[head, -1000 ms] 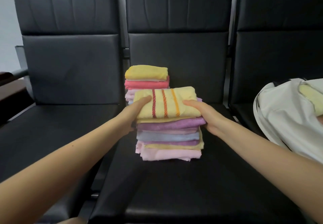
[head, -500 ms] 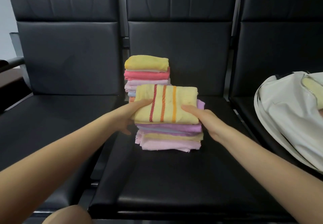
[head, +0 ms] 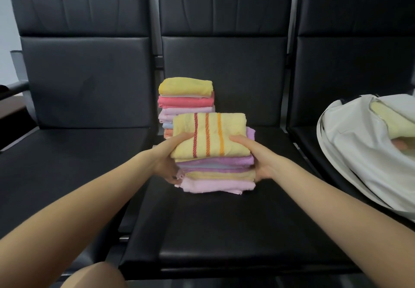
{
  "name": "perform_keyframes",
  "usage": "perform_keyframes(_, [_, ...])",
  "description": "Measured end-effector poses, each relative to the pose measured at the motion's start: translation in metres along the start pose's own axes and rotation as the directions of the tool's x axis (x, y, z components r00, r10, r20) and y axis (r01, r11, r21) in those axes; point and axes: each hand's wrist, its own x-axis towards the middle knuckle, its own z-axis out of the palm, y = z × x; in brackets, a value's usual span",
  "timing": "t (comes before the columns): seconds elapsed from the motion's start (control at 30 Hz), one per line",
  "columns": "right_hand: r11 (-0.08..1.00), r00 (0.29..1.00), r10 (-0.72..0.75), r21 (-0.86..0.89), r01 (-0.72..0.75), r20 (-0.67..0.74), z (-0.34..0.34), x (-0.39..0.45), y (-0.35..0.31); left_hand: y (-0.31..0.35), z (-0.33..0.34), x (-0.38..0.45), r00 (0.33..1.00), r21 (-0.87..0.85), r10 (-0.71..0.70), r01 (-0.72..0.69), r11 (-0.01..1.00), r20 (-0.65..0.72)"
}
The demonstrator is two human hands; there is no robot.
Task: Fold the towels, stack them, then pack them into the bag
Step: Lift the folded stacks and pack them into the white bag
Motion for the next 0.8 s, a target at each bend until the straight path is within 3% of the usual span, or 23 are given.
perform_keyframes(0.4, [0.924, 0.957, -0.291, 0.256, 0.285, -0.015, -0.025, -0.031, 0.038, -0.020, 0.054, -0.001, 0.945, 0.009, 0.314, -0.316, 0.949, 0.085])
perform_keyframes(0.67, [0.865, 0.903, -0.405, 0.260, 0.430, -0.145, -0.122, -0.077, 0.034, -0.002, 0.156, 0.030, 0.933, 0.016, 0.234, -0.247, 0.969, 0.272])
perform_keyframes(0.8, [0.947, 0.962, -0.222, 0.200, 0.251, -0.159, -0.157, -0.074, 0.039, 0.003, 0.175, 0.050, 0.970, 0.170, 0.106, -0.145, 0.975, 0.217])
